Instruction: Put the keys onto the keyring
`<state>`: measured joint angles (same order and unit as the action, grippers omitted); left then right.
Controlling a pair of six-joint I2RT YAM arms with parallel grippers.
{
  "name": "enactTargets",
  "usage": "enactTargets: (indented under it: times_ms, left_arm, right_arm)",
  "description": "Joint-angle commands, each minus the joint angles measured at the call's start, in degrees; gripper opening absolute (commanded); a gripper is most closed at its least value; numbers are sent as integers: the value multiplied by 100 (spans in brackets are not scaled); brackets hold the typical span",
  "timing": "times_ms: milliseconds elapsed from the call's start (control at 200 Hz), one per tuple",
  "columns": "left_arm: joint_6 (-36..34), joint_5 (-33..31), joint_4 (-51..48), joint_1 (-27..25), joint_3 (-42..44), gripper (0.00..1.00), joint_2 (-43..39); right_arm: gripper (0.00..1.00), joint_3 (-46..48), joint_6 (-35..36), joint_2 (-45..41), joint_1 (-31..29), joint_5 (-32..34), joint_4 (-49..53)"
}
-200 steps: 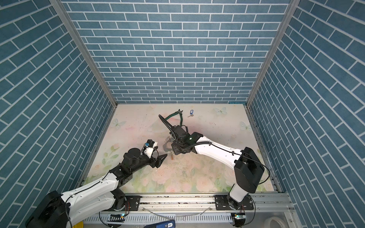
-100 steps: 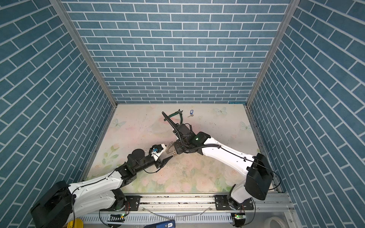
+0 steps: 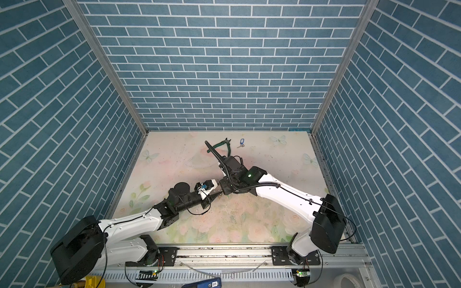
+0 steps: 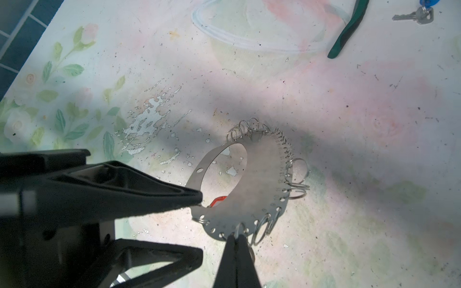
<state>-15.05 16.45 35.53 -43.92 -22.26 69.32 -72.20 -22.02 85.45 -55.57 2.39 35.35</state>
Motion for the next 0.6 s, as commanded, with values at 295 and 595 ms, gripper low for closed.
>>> enactTargets:
  times_ms: [295,595]
  left_arm:
    - [-67,9,0,-38,-78,36,213]
    - [-130,-45,43,-38,-106,24,381]
  right_arm:
    - [0,-108,84,-50,-13,-108,-28]
    - [0,-126,75,-33,-7,-115,-55]
